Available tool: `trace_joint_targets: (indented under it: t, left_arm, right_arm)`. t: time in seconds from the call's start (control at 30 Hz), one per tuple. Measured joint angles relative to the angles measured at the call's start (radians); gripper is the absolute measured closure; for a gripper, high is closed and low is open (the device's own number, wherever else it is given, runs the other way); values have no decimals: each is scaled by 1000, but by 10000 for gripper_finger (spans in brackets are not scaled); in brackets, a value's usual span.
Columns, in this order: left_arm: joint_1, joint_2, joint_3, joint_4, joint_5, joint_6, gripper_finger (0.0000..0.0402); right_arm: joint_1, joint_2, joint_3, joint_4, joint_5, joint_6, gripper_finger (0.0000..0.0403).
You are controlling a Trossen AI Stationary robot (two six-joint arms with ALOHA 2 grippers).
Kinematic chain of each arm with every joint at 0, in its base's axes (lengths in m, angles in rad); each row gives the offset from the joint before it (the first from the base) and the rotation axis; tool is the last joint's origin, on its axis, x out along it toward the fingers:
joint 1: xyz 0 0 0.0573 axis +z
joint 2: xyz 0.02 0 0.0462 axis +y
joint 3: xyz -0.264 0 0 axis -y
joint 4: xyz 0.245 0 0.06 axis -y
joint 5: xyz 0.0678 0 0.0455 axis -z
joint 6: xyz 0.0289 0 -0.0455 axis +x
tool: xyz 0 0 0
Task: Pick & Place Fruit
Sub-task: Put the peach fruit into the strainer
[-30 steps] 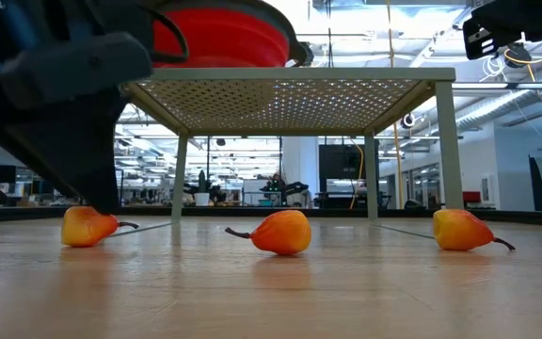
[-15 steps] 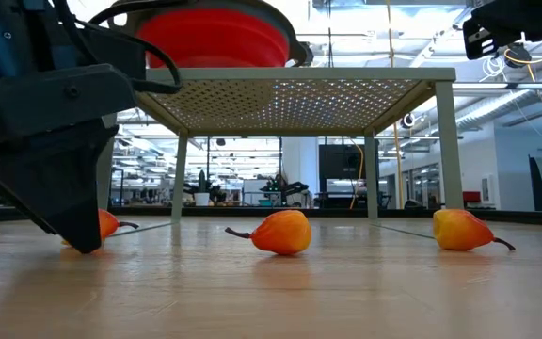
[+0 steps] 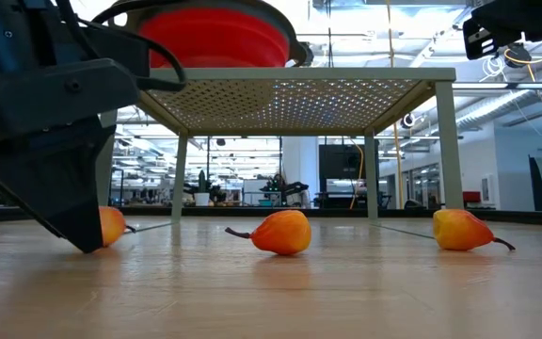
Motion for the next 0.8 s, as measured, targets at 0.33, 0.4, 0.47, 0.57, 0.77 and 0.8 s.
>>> trace_joint_targets:
  t: [0.33, 0.4, 0.47, 0.57, 0.77, 0.8]
  left_arm:
    - [0, 1, 0, 24, 8, 4, 359]
    - [0, 1, 0, 37, 9, 5, 377]
    - [0, 1, -1, 55, 14, 5, 391]
    - [-1, 1, -1, 80, 39, 7, 399]
    - [-6, -5, 4, 112, 57, -13, 352]
    - [-7, -7, 6, 112, 60, -16, 339]
  right_arm:
    - [0, 0, 0, 0, 0, 0, 399]
    - [0, 0, 0, 0, 0, 0, 399]
    - [0, 0, 0, 0, 0, 0, 399]
    - [0, 0, 0, 0, 0, 0, 399]
    - [0, 0, 0, 0, 0, 0, 399]
    - [0, 0, 0, 0, 0, 0, 399]
